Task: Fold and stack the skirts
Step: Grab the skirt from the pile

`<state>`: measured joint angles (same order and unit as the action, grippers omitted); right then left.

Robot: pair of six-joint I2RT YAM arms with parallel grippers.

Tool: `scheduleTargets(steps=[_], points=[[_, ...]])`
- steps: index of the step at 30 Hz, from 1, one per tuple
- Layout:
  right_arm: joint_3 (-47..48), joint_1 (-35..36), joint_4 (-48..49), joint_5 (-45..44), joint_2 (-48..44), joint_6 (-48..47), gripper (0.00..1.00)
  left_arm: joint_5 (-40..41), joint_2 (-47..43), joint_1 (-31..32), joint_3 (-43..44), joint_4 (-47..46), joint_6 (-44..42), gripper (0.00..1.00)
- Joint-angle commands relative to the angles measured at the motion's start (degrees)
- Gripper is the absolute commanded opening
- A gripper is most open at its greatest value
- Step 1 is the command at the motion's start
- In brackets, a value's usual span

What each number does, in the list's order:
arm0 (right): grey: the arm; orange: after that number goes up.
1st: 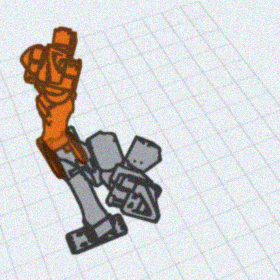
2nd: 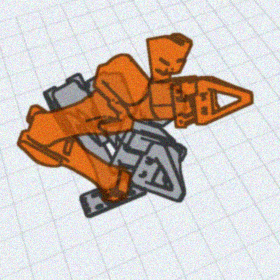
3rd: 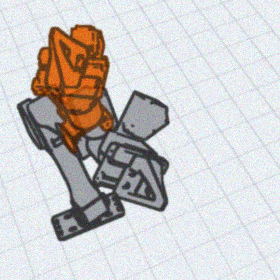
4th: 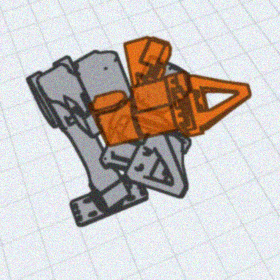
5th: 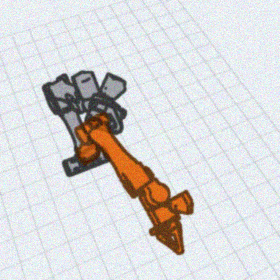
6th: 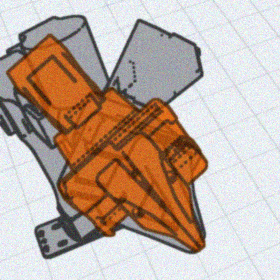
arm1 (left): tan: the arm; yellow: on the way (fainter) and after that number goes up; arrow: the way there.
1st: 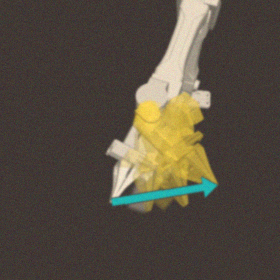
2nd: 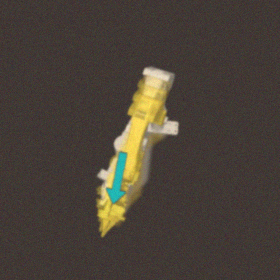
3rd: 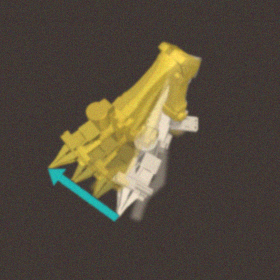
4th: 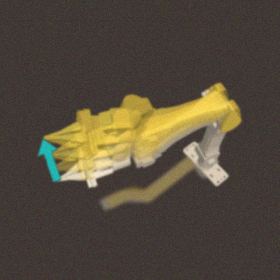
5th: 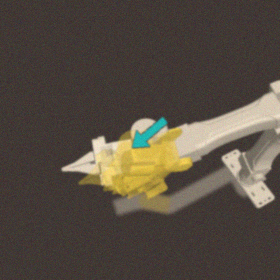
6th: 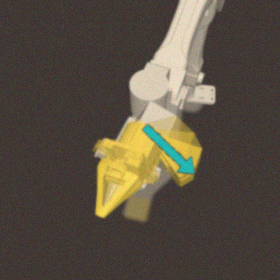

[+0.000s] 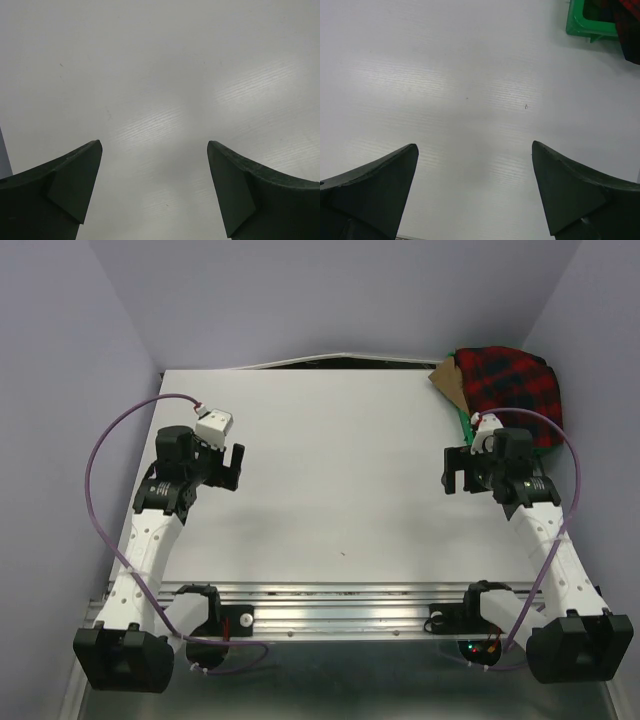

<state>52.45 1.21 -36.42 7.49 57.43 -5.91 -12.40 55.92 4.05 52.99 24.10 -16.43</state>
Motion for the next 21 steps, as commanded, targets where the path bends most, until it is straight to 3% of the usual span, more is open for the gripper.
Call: scheduleTargets(steps=[1, 10, 21], points=[[2.5, 0.2, 1.7, -0.2, 0.1, -1.4, 1.00, -0.9, -2.0, 0.1, 2.7, -0.9, -0.1, 0.99], [16.7, 0.2, 1.0, -3.7, 9.8, -6.9, 1.00, -8.2, -0.2, 0.1, 6.2, 2.4, -1.1, 0.99], [52.6, -4.5, -3.0, -2.7, 41.9, -10.0, 1.00, -7.9, 3.1, 0.2, 11.1, 4.4, -1.2, 0.99]])
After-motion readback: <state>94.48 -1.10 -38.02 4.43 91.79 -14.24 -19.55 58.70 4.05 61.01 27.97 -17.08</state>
